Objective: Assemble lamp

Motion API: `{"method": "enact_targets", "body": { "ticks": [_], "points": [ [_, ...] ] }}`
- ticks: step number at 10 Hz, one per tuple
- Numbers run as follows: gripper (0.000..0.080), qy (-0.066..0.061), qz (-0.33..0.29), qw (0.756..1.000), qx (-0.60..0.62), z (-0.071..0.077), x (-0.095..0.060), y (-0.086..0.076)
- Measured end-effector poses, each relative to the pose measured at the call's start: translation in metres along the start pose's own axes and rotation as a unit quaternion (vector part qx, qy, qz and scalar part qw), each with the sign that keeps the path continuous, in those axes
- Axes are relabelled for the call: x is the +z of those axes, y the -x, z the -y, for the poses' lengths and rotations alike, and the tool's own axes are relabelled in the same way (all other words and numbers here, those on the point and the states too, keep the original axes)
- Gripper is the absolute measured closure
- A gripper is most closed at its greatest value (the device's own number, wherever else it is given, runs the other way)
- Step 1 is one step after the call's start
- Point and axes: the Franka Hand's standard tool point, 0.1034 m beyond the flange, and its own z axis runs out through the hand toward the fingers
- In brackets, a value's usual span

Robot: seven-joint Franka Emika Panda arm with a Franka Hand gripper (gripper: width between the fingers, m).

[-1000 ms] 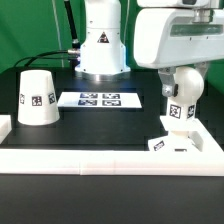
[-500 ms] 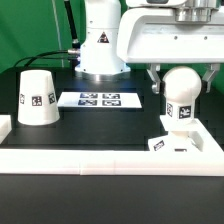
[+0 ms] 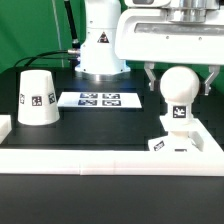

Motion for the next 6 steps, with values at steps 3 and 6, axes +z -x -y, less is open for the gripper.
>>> {"method": "enact_targets", "body": {
  "ticks": [3, 6],
  "points": [
    [0.0219, 0.007, 0.008, 0.988, 0.153, 0.0009, 0.0009, 0.0049],
    [0.0219, 0.005, 0.023, 0.963, 0.269, 0.0008, 0.0008, 0.0075]
  ]
}}
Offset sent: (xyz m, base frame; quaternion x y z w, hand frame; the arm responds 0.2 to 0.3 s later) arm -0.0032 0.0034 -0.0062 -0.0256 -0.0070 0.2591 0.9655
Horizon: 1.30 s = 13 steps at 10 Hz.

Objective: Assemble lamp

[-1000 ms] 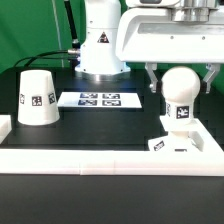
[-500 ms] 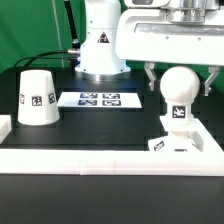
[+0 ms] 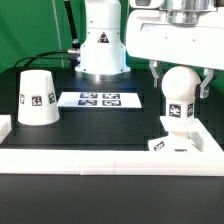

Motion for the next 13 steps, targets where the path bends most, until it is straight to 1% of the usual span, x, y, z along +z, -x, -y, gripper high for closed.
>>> {"method": "enact_targets", "body": {
  "ticks": [2, 6, 8, 9, 10, 13],
  "points": [
    [0.0219, -0.001, 0.017, 0.998, 0.060, -0.0002, 0.0003, 0.0008],
    [0.0219, -0.002, 0.024, 0.985, 0.172, 0.0011, 0.0003, 0.0036],
    [0.0219, -0.002, 0.024, 0.988, 0.153, 0.0010, 0.0004, 0.0034],
    [0.0154, -0.003, 0.024, 0.991, 0.131, 0.0012, 0.0004, 0.0034],
    [0.0116, -0.004, 0.024, 0.996, 0.091, 0.0012, 0.0004, 0.0031],
    [0.0101, -0.008, 0.023, 0.999, -0.046, 0.0029, 0.0004, 0.0061]
  ]
}}
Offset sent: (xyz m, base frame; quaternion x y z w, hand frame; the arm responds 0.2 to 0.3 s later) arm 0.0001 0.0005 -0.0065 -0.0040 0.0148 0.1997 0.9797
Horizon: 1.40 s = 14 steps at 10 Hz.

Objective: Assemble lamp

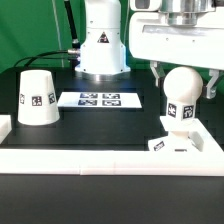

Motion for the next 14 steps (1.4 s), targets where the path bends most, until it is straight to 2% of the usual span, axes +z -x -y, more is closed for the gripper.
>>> {"method": "enact_targets", "body": {
  "ticks": [3, 6, 10, 12, 14],
  "points": [
    [0.0101, 0.000, 0.000, 0.991, -0.132, 0.0010, 0.0001, 0.0015],
    [0.0101, 0.004, -0.004, 0.963, -0.271, 0.0027, -0.0017, 0.0006],
    [0.0101, 0.004, -0.004, 0.906, -0.423, 0.0022, -0.0022, -0.0015],
    [0.0101, 0.005, -0.004, 0.864, -0.503, 0.0015, -0.0023, -0.0026],
    [0.0101, 0.011, -0.005, 0.822, -0.569, 0.0014, -0.0026, -0.0032]
  ]
}}
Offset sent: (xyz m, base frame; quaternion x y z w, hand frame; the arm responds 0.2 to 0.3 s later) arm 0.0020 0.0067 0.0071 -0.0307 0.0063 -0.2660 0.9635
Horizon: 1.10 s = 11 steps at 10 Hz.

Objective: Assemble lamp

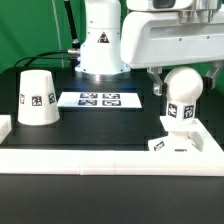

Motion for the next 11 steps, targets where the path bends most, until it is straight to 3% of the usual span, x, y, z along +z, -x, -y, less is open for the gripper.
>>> {"method": "enact_targets", "body": {
  "ticks": [8, 9, 11],
  "points": [
    [0.0101, 0.022, 0.011, 0.974, -0.227, -0.0066, -0.0013, 0.0003],
    [0.0191, 0.021, 0.011, 0.974, -0.227, -0.0069, -0.0012, 0.0005],
    [0.0223, 0.022, 0.011, 0.974, -0.223, -0.0069, -0.0012, 0.0005]
  ]
}}
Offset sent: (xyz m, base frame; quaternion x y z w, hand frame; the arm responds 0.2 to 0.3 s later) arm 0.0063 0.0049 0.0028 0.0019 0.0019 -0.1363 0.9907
